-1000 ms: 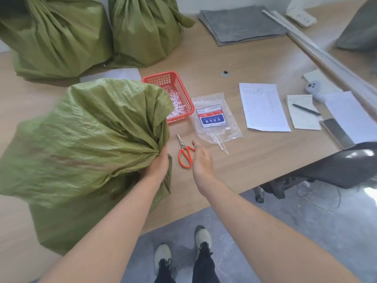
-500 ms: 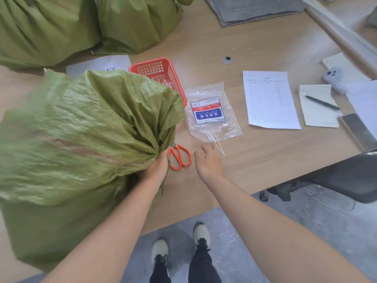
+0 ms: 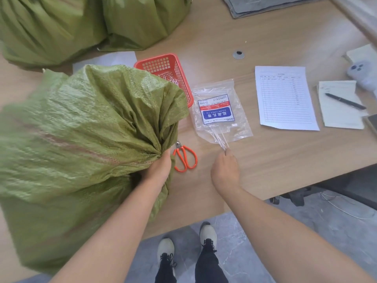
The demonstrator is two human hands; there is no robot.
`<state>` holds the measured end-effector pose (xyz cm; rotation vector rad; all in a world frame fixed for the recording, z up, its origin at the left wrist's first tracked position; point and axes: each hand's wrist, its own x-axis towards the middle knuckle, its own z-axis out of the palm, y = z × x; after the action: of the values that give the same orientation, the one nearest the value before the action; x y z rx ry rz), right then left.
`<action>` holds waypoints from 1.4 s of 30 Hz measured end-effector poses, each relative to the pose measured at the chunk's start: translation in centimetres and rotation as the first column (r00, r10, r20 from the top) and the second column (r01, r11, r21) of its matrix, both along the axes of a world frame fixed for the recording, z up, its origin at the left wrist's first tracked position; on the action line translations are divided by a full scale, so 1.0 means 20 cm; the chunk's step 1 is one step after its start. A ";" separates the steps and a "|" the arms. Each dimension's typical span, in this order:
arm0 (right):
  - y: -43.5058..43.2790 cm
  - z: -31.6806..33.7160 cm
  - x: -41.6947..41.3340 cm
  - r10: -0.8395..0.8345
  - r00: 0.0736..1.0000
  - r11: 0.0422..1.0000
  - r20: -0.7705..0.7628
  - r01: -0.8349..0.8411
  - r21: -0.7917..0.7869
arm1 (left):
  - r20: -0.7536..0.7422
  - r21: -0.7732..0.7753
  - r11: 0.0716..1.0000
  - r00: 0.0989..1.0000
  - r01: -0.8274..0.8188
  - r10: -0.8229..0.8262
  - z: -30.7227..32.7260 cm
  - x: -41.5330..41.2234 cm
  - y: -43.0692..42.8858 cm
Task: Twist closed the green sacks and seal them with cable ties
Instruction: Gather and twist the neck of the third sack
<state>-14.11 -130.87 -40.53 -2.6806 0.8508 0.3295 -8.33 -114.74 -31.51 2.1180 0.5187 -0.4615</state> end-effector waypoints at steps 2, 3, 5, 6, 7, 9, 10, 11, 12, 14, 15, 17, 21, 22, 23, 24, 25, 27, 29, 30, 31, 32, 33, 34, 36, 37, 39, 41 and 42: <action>-0.03 0.02 0.00 0.038 0.999 0.999 0.015 -0.038 -0.026 | 0.014 -0.008 1.000 1.000 0.000 0.000 -0.01 0.00 0.01; -0.04 0.03 0.00 0.065 0.998 0.997 0.015 -0.064 -0.035 | 0.027 -0.011 1.000 1.000 0.007 -0.006 -0.01 0.01 0.00; -0.06 0.04 0.01 0.106 0.994 0.993 -0.005 -0.106 -0.057 | 0.045 -0.022 1.000 0.999 0.011 -0.010 -0.02 0.00 0.00; -0.07 0.04 0.03 0.097 0.995 0.993 -0.010 -0.098 -0.060 | 0.050 -0.028 1.000 0.999 0.008 -0.006 -0.02 0.00 0.00; -0.09 0.04 0.04 0.087 0.996 0.994 -0.018 -0.088 -0.063 | 0.049 -0.028 1.000 0.999 0.004 -0.003 -0.02 0.00 0.01; -0.11 0.03 0.05 0.084 0.996 0.994 -0.029 -0.085 -0.074 | 0.040 -0.019 1.000 0.999 -0.008 0.008 -0.04 0.00 0.02; -0.12 0.02 0.06 0.084 0.996 0.993 -0.035 -0.087 -0.074 | 0.033 -0.015 1.000 0.999 -0.012 0.012 -0.04 0.00 0.02; -0.13 0.02 0.06 0.083 0.996 0.994 -0.029 -0.085 -0.075 | 0.028 -0.011 1.000 1.000 -0.013 0.013 -0.05 0.01 0.03; -0.13 0.01 0.06 0.080 0.997 0.994 -0.014 -0.081 -0.076 | 0.032 -0.012 1.000 0.999 -0.014 0.014 -0.06 0.01 0.03; -0.13 0.00 0.06 0.072 0.997 0.995 0.004 -0.071 -0.073 | 0.034 -0.015 1.000 0.999 -0.014 0.014 -0.08 0.01 0.03; -0.13 0.00 0.06 0.071 0.998 0.995 0.001 -0.070 -0.069 | 0.029 -0.018 1.000 0.999 -0.016 0.016 -0.09 0.01 0.03; -0.13 0.00 0.07 0.074 0.997 0.996 -0.004 -0.074 -0.056 | 0.012 -0.030 0.999 1.000 -0.026 0.026 -0.11 0.02 0.04; -0.15 0.02 0.09 0.036 0.999 0.999 0.035 -0.035 -0.026 | 0.005 -0.023 0.999 1.000 -0.024 0.024 -0.17 0.03 0.08; -0.15 0.02 0.09 0.023 0.999 1.000 0.049 -0.022 -0.020 | 0.003 -0.015 1.000 1.000 -0.021 0.021 -0.18 0.03 0.08; -0.14 0.03 0.08 0.011 0.998 1.000 0.061 -0.010 -0.012 | 0.006 -0.008 1.000 1.000 -0.018 0.018 -0.19 0.03 0.09; -0.13 0.04 0.08 0.000 0.998 1.000 0.069 0.000 -0.003 | 0.010 -0.007 1.000 1.000 -0.012 0.012 -0.20 0.04 0.09; -0.13 0.06 0.07 -0.010 0.997 1.000 0.081 0.010 0.007 | 0.017 -0.012 1.000 1.000 -0.001 0.001 -0.20 0.04 0.10; -0.12 0.09 0.07 -0.045 0.994 0.999 0.102 0.042 0.032 | 0.027 -0.027 0.999 0.999 0.018 -0.017 -0.19 0.03 0.12; -0.11 0.13 0.07 -0.104 0.987 0.993 0.120 0.096 0.069 | 0.015 -0.031 0.999 1.000 0.013 -0.013 -0.17 0.03 0.15; -0.10 0.16 0.07 -0.127 0.983 0.989 0.130 0.117 0.085 | 0.002 -0.028 1.000 1.000 -0.004 0.004 -0.15 0.03 0.17; -0.10 0.18 0.07 -0.138 0.980 0.987 0.141 0.125 0.099 | 0.002 -0.031 0.999 1.000 -0.022 0.022 -0.13 0.03 0.19; -0.09 0.21 0.07 -0.138 0.979 0.986 0.151 0.122 0.111 | 0.010 -0.036 0.999 0.999 -0.034 0.034 -0.13 0.03 0.21; -0.08 0.24 0.07 -0.133 0.978 0.986 0.161 0.114 0.124 | 0.030 -0.049 0.998 0.999 -0.034 0.035 -0.09 0.03 0.22; -0.07 0.27 0.08 -0.125 0.978 0.985 0.169 0.102 0.136 | 0.052 -0.058 0.998 0.998 -0.028 0.031 -0.06 0.04 0.24; -0.03 0.36 0.09 -0.100 0.977 0.985 0.187 0.071 0.154 | 0.073 -0.097 0.995 0.997 -0.013 0.021 0.03 0.06 0.27; -0.01 0.40 0.10 -0.090 0.976 0.985 0.198 0.058 0.161 | 0.084 -0.110 0.993 0.996 -0.031 0.041 0.08 0.07 0.30; 0.05 0.50 0.12 -0.087 0.970 0.982 0.227 0.045 0.184 | 0.174 -0.156 0.986 0.981 -0.063 0.090 0.18 0.09 0.36; 0.12 0.60 0.15 -0.100 0.961 0.975 0.257 0.044 0.216 | 0.187 -0.215 0.974 0.975 -0.078 0.120 0.24 0.12 0.44; 0.16 0.65 0.16 -0.107 0.955 0.973 0.277 0.044 0.226 | 0.181 -0.227 0.971 0.976 -0.076 0.119 0.25 0.14 0.49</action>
<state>-10.83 -127.67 -27.48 -2.4071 0.7762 0.0091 -5.46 -104.93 -26.45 1.8909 0.4369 -0.2408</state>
